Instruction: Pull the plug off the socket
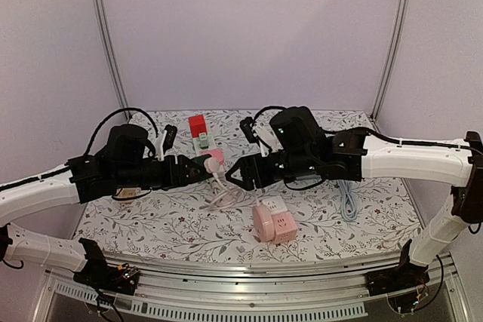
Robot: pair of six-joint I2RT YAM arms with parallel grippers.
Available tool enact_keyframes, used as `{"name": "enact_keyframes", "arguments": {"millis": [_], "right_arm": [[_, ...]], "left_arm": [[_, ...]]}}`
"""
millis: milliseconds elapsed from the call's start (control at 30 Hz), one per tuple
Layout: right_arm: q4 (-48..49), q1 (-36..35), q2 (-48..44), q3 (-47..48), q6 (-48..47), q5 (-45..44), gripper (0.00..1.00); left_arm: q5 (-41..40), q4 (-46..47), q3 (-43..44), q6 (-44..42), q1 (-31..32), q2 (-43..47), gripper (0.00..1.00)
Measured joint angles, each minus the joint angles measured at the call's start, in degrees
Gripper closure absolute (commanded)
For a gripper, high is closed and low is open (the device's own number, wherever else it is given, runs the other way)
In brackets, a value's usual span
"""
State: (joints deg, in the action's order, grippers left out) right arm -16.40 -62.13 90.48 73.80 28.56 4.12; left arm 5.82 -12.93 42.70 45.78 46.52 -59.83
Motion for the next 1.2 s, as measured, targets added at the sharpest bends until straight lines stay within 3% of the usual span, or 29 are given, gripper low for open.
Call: {"name": "enact_keyframes", "arguments": {"millis": [267, 333, 567, 1200], "right_arm": [[1.8, -1.7, 7.0, 2.8, -3.2, 2.2, 0.50], [2.2, -1.9, 8.6, 3.7, -4.0, 2.2, 0.66], [3.1, -2.1, 12.0, 6.8, -5.0, 1.6, 1.00], [2.9, -2.8, 10.8, 6.8, -0.9, -2.9, 1.00]], "left_arm": [[4.4, 1.0, 0.0, 1.5, -2.0, 0.2, 0.83], [5.2, 1.4, 0.0, 1.8, -2.1, 0.1, 0.83], [6.8, 2.9, -0.4, 2.4, -3.4, -0.7, 0.83], [5.7, 3.0, 0.1, -8.3, -3.9, -1.0, 0.85]]}}
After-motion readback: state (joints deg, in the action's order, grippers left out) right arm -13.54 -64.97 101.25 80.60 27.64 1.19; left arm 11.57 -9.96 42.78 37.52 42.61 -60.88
